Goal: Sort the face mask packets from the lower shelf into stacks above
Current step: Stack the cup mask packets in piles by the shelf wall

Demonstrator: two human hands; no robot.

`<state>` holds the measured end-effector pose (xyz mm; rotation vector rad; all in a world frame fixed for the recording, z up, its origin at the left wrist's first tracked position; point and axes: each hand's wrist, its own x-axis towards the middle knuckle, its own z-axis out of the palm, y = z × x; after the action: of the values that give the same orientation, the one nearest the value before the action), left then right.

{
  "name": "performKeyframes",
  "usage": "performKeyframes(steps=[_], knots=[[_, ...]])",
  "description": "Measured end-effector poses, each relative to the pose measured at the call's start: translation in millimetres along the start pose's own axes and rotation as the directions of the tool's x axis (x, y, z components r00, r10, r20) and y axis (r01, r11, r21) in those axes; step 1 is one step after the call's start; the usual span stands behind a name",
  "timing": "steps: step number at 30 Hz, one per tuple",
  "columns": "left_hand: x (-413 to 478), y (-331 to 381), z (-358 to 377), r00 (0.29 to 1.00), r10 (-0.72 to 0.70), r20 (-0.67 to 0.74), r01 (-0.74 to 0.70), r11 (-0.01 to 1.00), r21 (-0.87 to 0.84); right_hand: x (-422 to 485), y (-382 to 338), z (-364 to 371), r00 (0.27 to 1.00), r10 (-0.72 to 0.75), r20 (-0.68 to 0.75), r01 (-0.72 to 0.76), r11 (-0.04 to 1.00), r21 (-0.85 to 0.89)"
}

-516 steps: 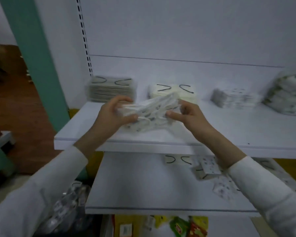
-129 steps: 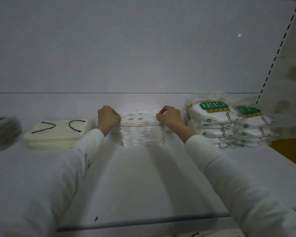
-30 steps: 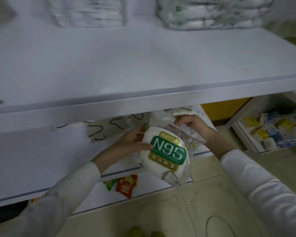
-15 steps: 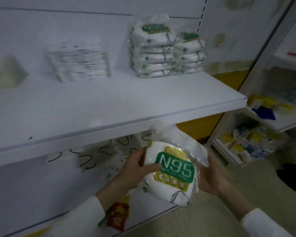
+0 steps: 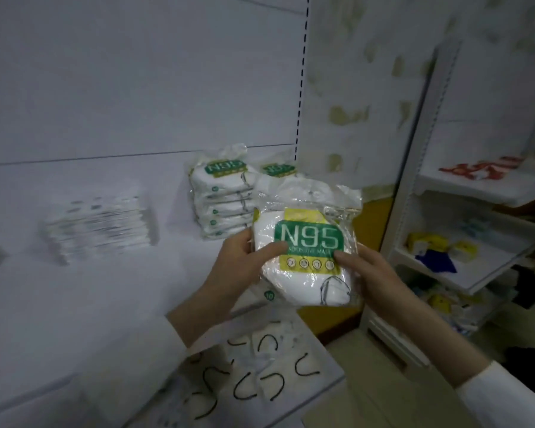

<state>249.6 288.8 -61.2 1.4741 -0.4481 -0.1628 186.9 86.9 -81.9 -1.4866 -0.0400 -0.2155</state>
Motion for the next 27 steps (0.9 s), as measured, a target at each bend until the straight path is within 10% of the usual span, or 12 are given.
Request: performKeyframes(steps=[14, 27], knots=[[205, 53, 64, 0.901, 0.135, -0.413, 0.003, 0.949, 0.317, 229, -57, -90, 0.986, -0.139, -0.090, 0.117, 0.969, -0.216], [272, 48, 47, 0.888, 0.253, -0.385, 0.095, 0.716, 0.691, 351, -26, -80, 0.999, -0.040, -0.037, 0.016, 0.868, -0.496]])
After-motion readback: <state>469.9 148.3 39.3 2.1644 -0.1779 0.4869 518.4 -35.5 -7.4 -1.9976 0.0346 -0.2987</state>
